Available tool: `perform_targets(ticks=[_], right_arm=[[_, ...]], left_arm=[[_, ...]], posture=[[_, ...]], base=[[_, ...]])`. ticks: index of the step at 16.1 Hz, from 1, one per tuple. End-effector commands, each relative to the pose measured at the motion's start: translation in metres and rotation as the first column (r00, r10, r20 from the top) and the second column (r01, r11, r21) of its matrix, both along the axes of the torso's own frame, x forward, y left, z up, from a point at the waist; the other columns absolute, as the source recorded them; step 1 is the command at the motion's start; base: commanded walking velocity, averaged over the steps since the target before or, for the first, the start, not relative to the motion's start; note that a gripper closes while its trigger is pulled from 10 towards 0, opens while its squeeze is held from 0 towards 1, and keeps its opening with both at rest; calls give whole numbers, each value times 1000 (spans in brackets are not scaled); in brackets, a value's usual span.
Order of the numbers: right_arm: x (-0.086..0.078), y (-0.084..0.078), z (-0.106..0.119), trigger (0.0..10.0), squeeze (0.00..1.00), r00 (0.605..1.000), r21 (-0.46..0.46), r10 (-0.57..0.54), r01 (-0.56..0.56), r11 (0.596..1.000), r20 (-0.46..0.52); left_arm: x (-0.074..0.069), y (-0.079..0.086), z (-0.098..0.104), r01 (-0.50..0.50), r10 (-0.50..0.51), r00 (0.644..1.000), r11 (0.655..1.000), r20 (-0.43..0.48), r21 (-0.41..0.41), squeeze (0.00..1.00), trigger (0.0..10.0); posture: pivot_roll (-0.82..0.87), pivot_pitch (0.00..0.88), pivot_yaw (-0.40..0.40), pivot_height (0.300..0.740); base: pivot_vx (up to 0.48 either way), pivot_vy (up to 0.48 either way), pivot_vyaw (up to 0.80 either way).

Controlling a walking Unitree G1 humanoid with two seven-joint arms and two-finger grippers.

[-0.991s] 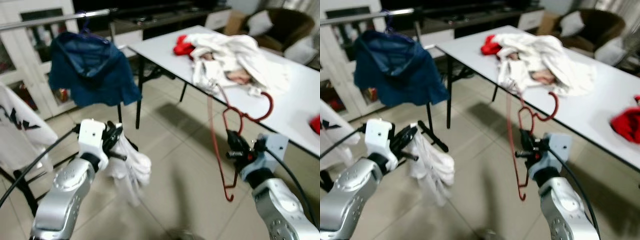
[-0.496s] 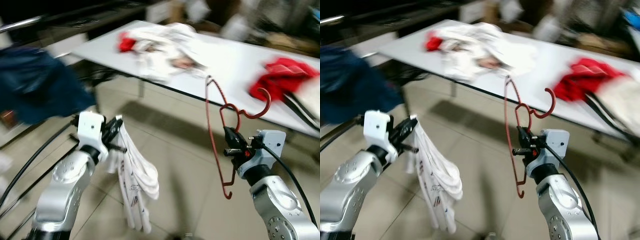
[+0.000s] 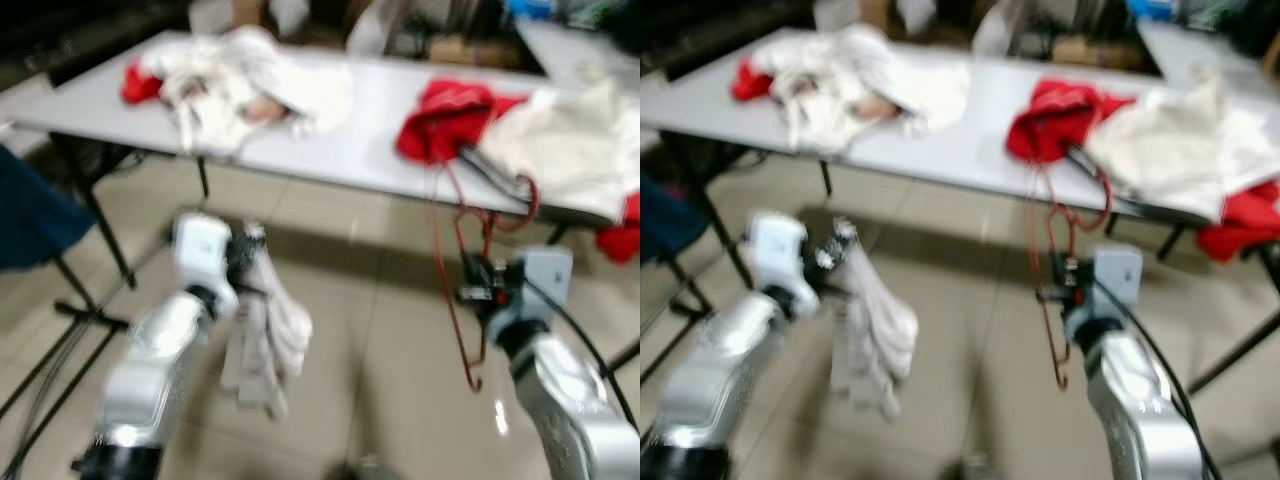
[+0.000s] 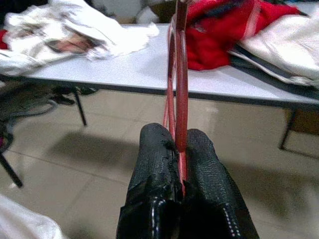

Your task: Hang hanger

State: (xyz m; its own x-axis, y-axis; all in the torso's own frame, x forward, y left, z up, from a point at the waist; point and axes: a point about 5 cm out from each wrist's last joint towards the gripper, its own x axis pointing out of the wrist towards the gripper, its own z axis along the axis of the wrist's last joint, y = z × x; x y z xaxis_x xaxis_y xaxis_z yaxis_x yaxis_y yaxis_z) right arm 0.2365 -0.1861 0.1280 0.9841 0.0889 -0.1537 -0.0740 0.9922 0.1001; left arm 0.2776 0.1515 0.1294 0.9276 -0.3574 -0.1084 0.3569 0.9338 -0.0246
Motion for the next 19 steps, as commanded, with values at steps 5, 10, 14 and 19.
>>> perform_targets(ticks=[5, 10, 14, 19], right_arm=[[-9, 3, 3, 10000, 0, 1000, -11, 22, -23, 1000, -14], [-8, 5, 7, 10000, 0, 1000, -34, 25, -25, 999, -14], [-6, 7, 15, 10000, 0, 997, -103, 75, -74, 992, 5], [-3, 7, 19, 10000, 0, 996, -101, 85, -83, 991, 21]], left_arm=[[-1, 3, 11, -18, 17, 999, 1000, 51, 16, 0, 10000], [3, -1, 13, -12, 13, 998, 1000, 62, -10, 0, 10000], [9, -6, 18, 8, -5, 997, 999, 76, -36, 0, 10000], [11, -8, 20, 2, 2, 996, 999, 84, -44, 0, 10000]], posture=[[-117, 0, -24, 740], [-131, 0, 1, 740], [-153, 0, 7, 740], [-148, 0, -7, 740]], base=[[0, 0, -800], [0, 0, -640], [64, 0, 0], [298, 0, -509]])
